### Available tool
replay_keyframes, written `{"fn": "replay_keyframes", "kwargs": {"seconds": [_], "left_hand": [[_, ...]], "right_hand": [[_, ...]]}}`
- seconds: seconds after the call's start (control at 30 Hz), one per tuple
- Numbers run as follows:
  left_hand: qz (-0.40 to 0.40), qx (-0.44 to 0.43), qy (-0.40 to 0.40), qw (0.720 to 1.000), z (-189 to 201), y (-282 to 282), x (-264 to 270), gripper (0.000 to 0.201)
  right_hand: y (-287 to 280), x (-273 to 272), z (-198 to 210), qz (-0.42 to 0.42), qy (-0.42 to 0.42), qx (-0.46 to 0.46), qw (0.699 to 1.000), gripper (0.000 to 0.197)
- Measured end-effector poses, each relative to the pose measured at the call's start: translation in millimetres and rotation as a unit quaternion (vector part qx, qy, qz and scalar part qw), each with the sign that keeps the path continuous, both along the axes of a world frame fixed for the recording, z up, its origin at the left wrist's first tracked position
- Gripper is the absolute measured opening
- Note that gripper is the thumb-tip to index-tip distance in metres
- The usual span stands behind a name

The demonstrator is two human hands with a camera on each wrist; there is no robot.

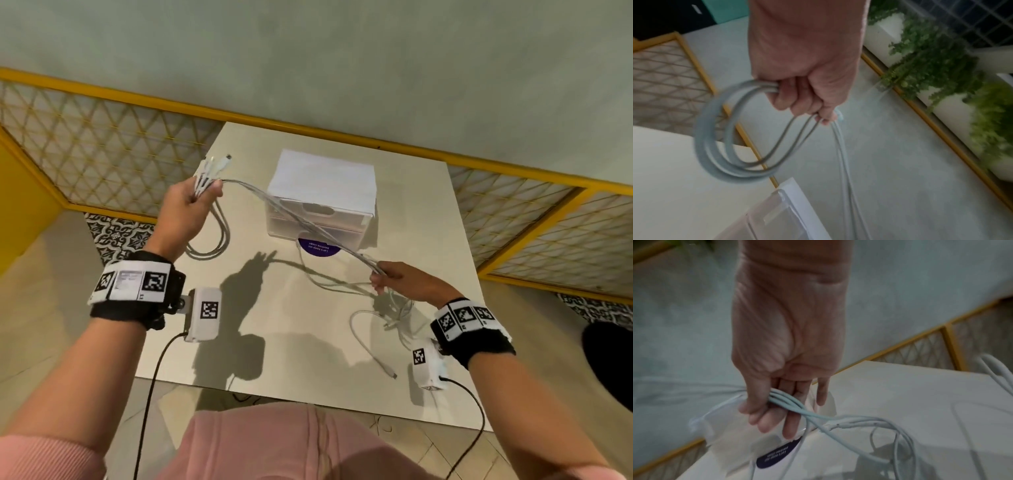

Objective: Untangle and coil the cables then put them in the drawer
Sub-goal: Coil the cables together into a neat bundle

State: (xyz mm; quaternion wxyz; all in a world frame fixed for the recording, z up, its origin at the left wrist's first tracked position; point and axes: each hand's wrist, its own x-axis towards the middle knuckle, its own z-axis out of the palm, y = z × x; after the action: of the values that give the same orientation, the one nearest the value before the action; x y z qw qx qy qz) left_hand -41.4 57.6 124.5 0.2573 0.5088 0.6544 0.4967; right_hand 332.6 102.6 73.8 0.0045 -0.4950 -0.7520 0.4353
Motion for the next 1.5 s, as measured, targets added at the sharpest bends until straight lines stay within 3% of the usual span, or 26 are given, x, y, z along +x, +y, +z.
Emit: {"fn": "replay_keyframes", "kwargs": {"seconds": [0.1, 0.23, 0.37, 0.47, 0.53, 0.63, 0.7, 0.83, 0.97, 1.1, 1.17, 1.4, 1.5], "left_hand": [[0.048, -0.072, 0.043, 0.995, -19, 2, -10, 0.030], [0.068, -0.199, 0.134, 0.968, -41, 0, -10, 0.044], [0.061, -0.100, 0.126, 0.985, -32, -2, 19, 0.039], [-0.047, -0.032, 0.054, 0.997, -17, 0, 47, 0.037], [-0.153, -0.025, 0.016, 0.988, -8, 0, 69, 0.034], [-0.264, -0.095, -0.042, 0.959, -6, -4, 103, 0.038], [-0.282, -0.144, -0.073, 0.946, -10, -4, 113, 0.041], [-0.248, -0.136, -0.026, 0.959, -12, 7, 94, 0.038], [-0.159, -0.062, -0.030, 0.985, 10, 15, 67, 0.035], [-0.109, -0.044, -0.014, 0.993, 22, 18, 53, 0.034], [-0.084, -0.022, -0.011, 0.996, 25, 18, 48, 0.035], [-0.053, 0.004, 0.035, 0.998, 24, 20, 35, 0.039], [-0.023, 0.008, 0.075, 0.997, 24, 19, 33, 0.041]], "right_hand": [[5, 7, 3, -0.026, -0.001, 0.022, 0.999, 0.025], [10, -2, 24, -0.065, 0.047, 0.094, 0.992, 0.031], [11, -28, 47, 0.029, -0.043, 0.128, 0.990, 0.036], [8, -55, 53, 0.097, -0.083, 0.098, 0.987, 0.036], [6, -74, 57, 0.131, -0.072, 0.096, 0.984, 0.035], [7, -94, 68, 0.131, -0.007, 0.116, 0.985, 0.028], [12, -94, 71, 0.112, 0.029, 0.125, 0.985, 0.027], [17, -70, 48, 0.063, 0.053, 0.051, 0.995, 0.028], [13, -36, 2, 0.015, 0.001, 0.012, 1.000, 0.022], [13, -15, -30, -0.034, -0.004, 0.019, 0.999, 0.016], [13, -8, -44, -0.059, -0.007, 0.025, 0.998, 0.025], [17, 11, -45, -0.219, 0.127, 0.023, 0.967, 0.038], [19, 27, -50, -0.264, 0.069, 0.021, 0.962, 0.027]]}}
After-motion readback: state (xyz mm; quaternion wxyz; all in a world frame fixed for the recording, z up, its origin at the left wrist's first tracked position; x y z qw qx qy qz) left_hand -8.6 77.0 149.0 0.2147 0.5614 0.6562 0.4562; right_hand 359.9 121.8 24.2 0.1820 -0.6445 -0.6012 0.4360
